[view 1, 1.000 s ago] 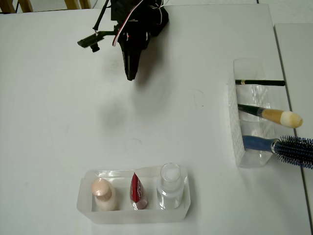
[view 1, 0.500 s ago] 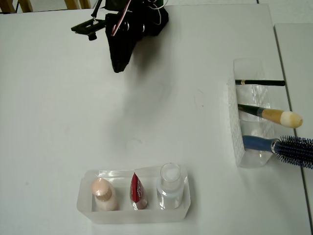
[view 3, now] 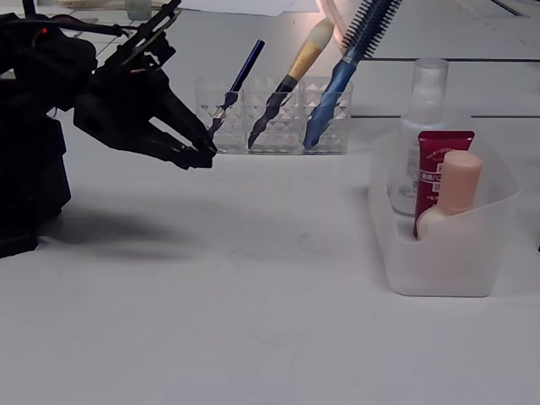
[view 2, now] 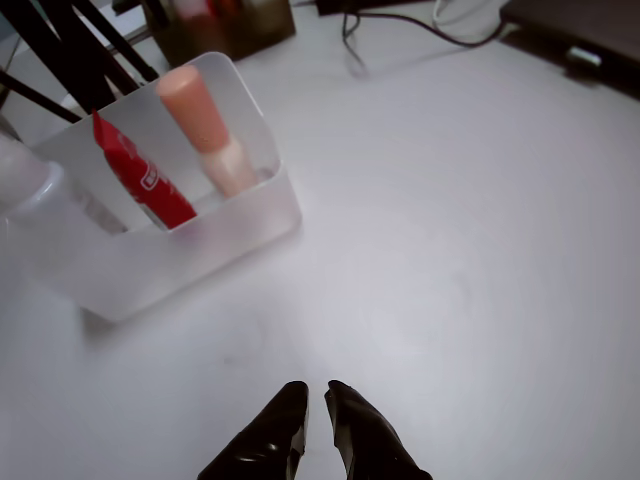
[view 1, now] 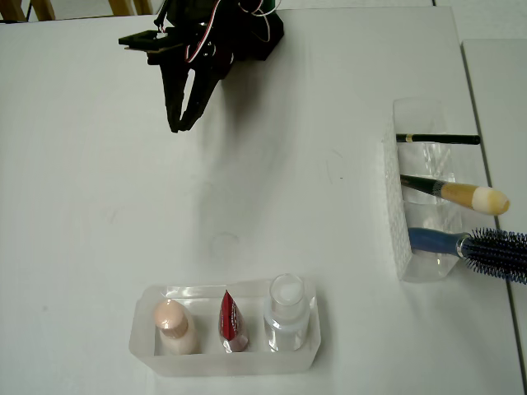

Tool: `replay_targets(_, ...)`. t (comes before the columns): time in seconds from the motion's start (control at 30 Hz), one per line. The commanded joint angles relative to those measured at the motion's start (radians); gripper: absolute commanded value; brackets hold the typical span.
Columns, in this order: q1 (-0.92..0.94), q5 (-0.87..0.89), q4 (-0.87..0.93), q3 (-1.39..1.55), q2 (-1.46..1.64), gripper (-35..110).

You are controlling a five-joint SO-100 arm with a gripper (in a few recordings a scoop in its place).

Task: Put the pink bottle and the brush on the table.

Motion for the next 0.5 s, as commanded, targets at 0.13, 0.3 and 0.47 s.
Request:
replay_targets(0.13,0.008,-0.155,-0.318,0.023,-0.147,0)
replay_targets(0.3,0.002,-0.241,-0.466,0.025,-0.261,0)
replay_targets(0.47,-0.005,-0.305,-0.629,0.011,-0.41,0)
